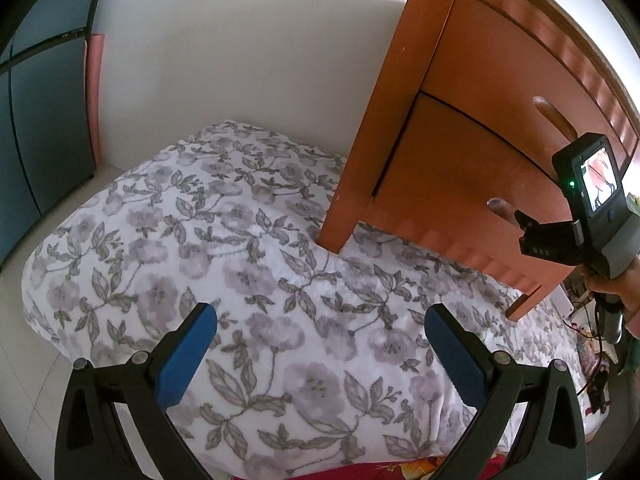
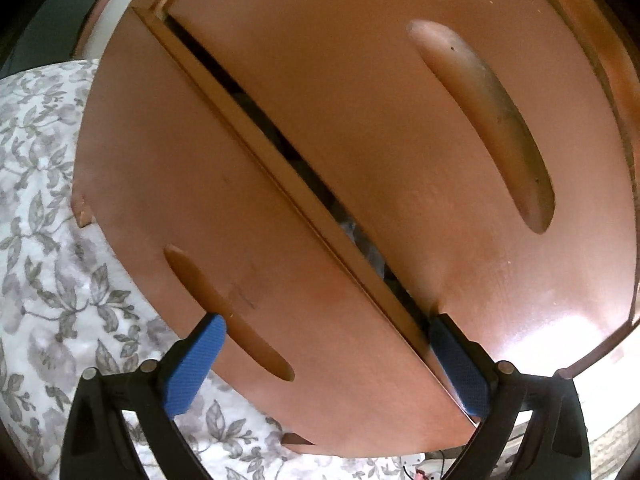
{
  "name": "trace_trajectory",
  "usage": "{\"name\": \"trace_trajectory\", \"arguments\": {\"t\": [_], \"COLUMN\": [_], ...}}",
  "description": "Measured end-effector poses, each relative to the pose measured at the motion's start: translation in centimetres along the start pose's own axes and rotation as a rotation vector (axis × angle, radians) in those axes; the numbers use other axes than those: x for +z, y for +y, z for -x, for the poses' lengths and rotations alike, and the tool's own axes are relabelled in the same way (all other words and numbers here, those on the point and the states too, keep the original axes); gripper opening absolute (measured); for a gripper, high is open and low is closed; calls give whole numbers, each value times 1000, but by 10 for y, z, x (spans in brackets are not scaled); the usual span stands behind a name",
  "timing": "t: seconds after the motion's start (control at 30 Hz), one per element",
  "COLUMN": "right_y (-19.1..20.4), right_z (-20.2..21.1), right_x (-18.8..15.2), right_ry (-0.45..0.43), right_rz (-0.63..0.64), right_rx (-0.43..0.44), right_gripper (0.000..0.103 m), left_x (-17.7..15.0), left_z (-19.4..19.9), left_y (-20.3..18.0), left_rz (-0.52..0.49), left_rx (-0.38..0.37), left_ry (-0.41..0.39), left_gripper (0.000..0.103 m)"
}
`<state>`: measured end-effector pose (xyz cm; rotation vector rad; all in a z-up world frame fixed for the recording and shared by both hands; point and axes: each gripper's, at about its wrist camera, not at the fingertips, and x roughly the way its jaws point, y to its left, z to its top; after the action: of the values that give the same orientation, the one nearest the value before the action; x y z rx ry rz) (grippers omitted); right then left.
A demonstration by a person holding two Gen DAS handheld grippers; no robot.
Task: Organize soft objects
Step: 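Move the right tool to the lower drawer's handle and grip it, then pull the lower drawer open with the right tool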
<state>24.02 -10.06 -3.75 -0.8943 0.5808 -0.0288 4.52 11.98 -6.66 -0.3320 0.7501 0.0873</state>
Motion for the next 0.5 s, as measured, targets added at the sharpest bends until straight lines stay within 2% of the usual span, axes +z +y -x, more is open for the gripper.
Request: {"name": "trace_trajectory", "arguments": {"t": [0.3,0.5], "right_y": [6,0], "right_z": [1,5], "right_x": [2,2], "right_ry": [13,39], "right_rz": [-6,-6], "right_rx": [-17,45], "right_gripper": [94,91], "left_x": [-1,-2], "left_z": [-1,-1], "left_y": [-1,-1], "left_rz": [-2,8], "left_rx": [-13,-27], "left_ry": [6,18], "left_gripper": [103,103]}}
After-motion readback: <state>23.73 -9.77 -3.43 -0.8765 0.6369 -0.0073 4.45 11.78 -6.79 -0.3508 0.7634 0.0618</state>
